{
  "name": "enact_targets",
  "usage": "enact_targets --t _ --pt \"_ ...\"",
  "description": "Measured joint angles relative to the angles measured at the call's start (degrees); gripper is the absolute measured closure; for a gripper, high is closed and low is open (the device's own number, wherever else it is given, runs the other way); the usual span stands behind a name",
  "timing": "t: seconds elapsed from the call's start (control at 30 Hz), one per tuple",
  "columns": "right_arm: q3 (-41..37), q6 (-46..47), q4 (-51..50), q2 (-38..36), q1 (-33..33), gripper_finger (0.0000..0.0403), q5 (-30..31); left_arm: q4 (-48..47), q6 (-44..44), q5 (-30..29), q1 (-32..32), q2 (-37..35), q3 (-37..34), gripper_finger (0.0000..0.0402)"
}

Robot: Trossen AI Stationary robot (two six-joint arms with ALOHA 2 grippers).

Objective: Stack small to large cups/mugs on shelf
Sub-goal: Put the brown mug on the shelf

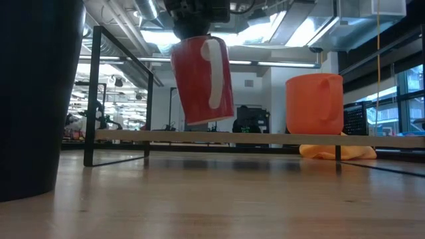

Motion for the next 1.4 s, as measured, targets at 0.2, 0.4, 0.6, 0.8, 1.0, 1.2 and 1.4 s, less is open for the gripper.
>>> enact_targets --t 0.2,0.4,0.6,0.8,1.0,1.2,1.4 --pt "0.0 0.0 -0.6 0.0 -0.2 0.0297 0.0 -0.1 -0.5 0.7 0.0 0.0 0.0 0.0388" --pt "0.0 0.0 -0.8 0.0 -0.3 0.0297 0.0 -0.3 -1.0 1.7 -0.2 0.5 0.0 0.0387" --pt "0.0 0.0 -0.9 0.0 -0.3 0.0297 0.0 -0.1 -1.1 1.3 -0.1 0.5 0.0 0.0386" --pt "0.0 -0.2 -0.9 0.0 -0.3 0.0297 0.0 -0.1 -2.1 1.5 -0.1 0.5 0.0 0.0375" --pt "0.0 -0.2 -1.1 0.0 -0.3 0.0297 0.0 -0.1 -2.2 1.4 -0.1 0.5 0.0 0.0369" --pt "0.0 -0.2 -1.3 0.0 -0.3 0.0297 0.0 1.2 -2.4 2.4 -0.1 0.5 -1.5 0.0366" --pt "0.0 -0.2 -1.8 0.0 -0.3 0.0297 -0.1 1.6 -2.6 3.2 -0.2 0.4 -3.8 0.0364"
